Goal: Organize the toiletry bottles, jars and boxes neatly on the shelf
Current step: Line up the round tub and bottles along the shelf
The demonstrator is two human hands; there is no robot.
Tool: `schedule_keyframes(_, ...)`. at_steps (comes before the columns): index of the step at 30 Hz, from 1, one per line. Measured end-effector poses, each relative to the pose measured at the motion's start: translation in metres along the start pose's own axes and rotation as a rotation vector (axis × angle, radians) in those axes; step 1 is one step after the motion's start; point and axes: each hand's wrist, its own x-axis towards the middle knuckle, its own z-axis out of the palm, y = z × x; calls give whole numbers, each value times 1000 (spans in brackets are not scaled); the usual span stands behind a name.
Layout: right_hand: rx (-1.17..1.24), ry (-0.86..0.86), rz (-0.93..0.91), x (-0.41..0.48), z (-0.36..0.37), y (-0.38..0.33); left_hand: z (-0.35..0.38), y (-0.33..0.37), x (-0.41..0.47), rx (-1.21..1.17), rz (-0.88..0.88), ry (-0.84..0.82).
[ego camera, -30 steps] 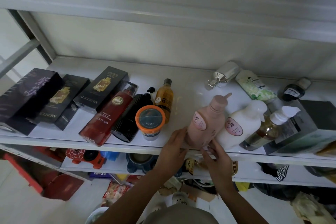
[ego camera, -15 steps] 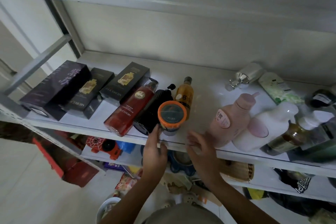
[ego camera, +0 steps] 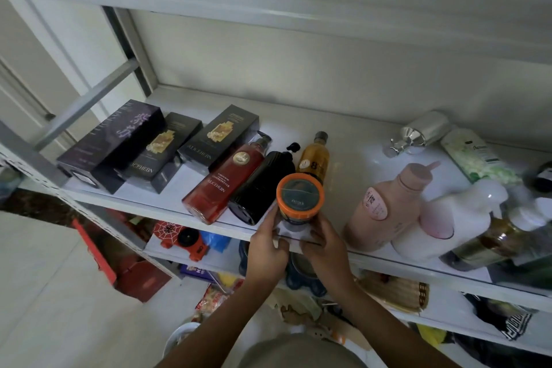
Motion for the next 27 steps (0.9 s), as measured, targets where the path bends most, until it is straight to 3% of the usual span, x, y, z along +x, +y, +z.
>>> schedule_keyframes(9,-45,6,28,-14,-20,9,15,-1,0,55,-7,-22)
schedule_keyframes(16,-27,8,91,-16,-34,10,28,4,-3,91,115,-29)
schedule_keyframes(27,-39,-13,116,-36,-29,3,31,-4,-3,122,150,-53)
